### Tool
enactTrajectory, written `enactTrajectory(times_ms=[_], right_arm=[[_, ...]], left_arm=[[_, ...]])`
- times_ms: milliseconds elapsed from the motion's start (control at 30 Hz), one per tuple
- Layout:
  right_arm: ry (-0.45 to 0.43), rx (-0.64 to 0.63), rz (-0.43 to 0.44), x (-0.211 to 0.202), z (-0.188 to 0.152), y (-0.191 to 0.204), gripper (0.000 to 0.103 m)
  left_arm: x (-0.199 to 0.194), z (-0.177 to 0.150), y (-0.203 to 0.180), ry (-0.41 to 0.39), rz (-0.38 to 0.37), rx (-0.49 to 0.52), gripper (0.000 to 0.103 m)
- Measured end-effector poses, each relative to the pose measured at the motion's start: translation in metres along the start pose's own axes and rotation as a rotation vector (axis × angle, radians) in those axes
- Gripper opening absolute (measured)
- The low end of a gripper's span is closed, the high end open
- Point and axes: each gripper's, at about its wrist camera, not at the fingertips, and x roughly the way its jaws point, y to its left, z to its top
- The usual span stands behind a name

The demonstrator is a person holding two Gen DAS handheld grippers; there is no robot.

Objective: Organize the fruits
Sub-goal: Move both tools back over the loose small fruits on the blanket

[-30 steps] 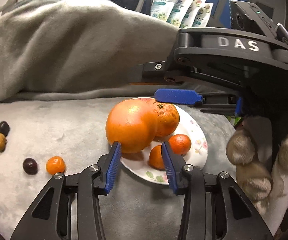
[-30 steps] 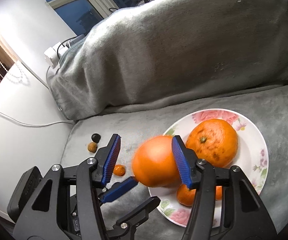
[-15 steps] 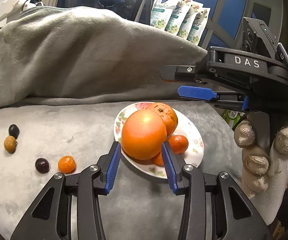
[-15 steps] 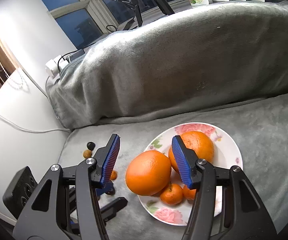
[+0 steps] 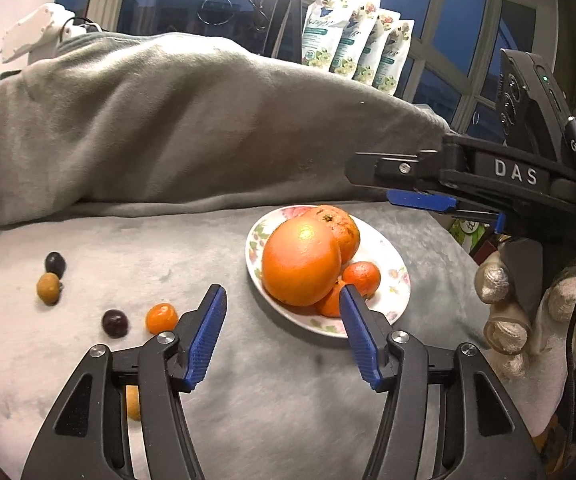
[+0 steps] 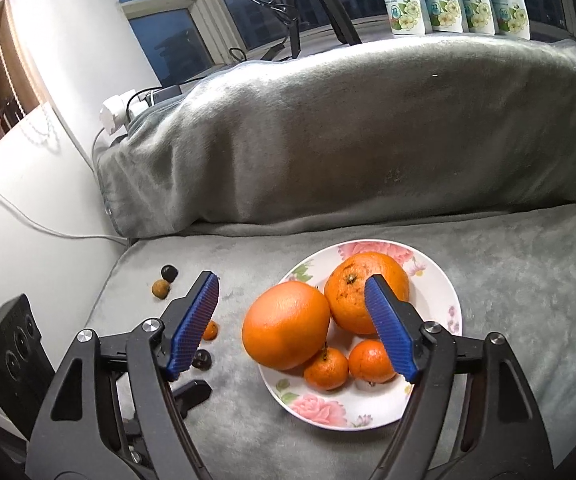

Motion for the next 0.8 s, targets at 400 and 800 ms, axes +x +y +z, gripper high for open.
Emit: enactTrajectory(times_ms=[400,800], right_arm=[[-0.119,0.027,-0.021,-0.025,-0.021,0.002,0.078],[-0.039,-0.142,0.039,-0.017,-0.036,0.051,0.078]], left_arm=[[-0.030,-0.014,0.046,-0.031,0.091,-0.034,0.058],[-0.050,-0.024,0.130,-0.015,0.243,-0.139,0.058]])
